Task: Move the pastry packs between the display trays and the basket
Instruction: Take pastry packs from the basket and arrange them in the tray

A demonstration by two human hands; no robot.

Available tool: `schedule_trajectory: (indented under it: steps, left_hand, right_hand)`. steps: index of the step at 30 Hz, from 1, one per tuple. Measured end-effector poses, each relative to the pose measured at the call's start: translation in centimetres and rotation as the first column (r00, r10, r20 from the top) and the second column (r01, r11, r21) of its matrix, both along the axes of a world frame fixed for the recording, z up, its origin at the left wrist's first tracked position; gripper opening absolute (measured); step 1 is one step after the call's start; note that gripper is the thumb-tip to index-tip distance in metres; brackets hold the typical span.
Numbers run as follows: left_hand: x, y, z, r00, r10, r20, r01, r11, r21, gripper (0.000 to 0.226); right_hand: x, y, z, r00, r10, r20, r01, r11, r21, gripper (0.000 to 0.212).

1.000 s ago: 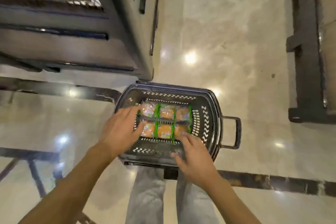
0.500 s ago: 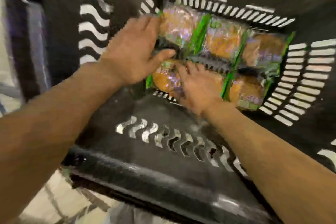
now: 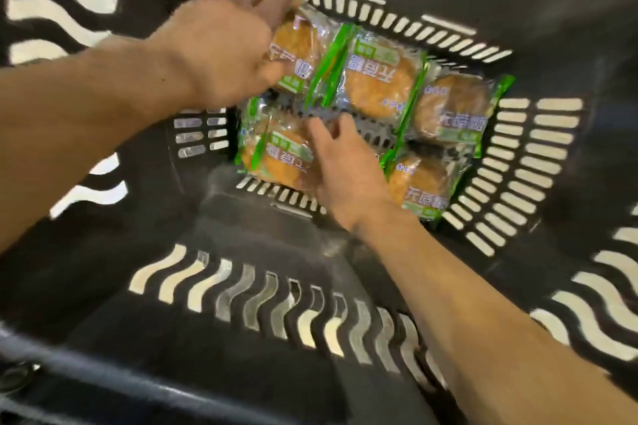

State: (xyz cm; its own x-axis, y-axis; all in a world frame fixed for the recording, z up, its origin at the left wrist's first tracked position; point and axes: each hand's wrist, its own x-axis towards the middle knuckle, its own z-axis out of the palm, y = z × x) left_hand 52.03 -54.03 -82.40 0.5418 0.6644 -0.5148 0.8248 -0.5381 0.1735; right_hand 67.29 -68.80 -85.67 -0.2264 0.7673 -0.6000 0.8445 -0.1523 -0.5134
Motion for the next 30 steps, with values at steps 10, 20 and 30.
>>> schedule_trajectory:
  steps: [10,20,30]
  left_hand:
    - [3.3,1.2,-3.5,0.951,-0.149,-0.269,0.162,0.987,0.025,0.086]
    - [-0.3,-1.7,1.8,0.942,0.335,-0.027,-0.332,0.913,-0.238,0.052]
    - [-0.8,-1.9,36.6,0.201,0.868,0.454,-0.569,0.481,-0.667,0.022]
  right_hand:
    - [9.1,-1.4,0.2,0.873,-0.486,-0.038,0.453,0.837,-0.308,0.072]
    - [8.4,-1.9,4.6,0.458,-0.841,-0.289,0.704,0.542,-0.460,0.047]
    - [5.0,1.8,38.3,0.148,-0.831,-0.536,0.861,0.375,-0.344,0.060]
